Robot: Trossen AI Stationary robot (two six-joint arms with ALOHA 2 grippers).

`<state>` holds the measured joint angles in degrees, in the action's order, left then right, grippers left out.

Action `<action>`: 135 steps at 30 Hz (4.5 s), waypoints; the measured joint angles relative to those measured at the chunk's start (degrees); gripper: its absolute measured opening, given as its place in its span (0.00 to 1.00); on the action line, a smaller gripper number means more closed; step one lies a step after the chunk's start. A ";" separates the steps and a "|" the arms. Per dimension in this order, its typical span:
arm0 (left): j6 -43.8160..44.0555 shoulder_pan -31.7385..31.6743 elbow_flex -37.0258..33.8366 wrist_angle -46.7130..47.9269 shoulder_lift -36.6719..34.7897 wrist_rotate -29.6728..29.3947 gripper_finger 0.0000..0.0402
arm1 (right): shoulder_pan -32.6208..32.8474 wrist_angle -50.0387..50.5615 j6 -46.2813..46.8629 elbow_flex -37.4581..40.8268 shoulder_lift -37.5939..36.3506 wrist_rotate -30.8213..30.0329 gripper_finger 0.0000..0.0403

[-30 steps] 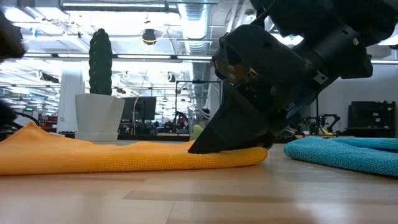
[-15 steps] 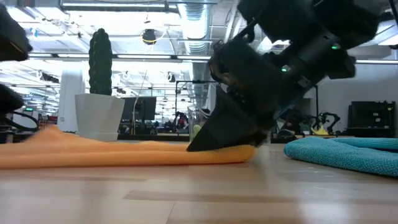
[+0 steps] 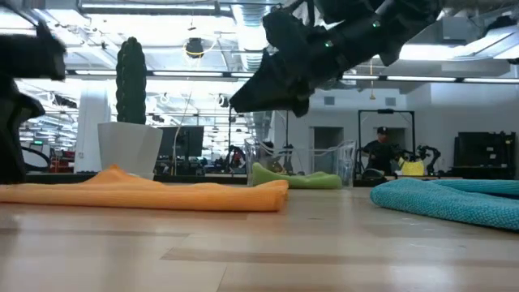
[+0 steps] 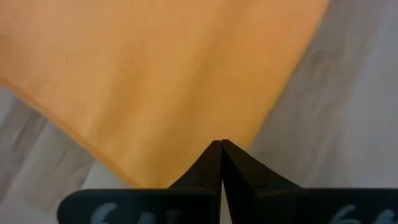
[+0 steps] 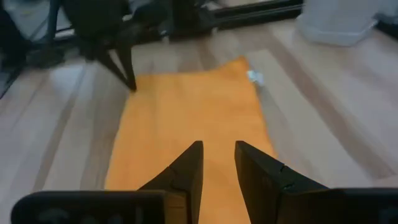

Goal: Fold microfiber towels
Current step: Fold the orange towel

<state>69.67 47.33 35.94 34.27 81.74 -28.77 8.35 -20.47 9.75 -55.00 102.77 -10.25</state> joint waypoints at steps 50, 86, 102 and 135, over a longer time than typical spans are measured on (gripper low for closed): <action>-0.99 -4.80 0.22 -27.75 13.52 -10.87 0.14 | 12.47 24.02 -8.53 -12.56 7.57 1.30 0.08; -9.19 -10.35 0.42 -26.97 10.66 -5.14 0.14 | 6.21 15.71 -25.21 -26.85 21.43 11.90 0.10; -13.32 -10.90 0.37 -32.19 7.36 -6.50 0.14 | 5.00 12.63 -26.87 -27.50 21.34 18.90 0.30; -13.66 -6.27 0.44 -40.54 7.38 -3.05 0.14 | -4.57 27.21 -25.50 -26.95 15.60 27.63 0.35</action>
<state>56.01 41.06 36.38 -6.27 89.12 -31.82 3.78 6.74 -15.76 -81.96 118.37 17.38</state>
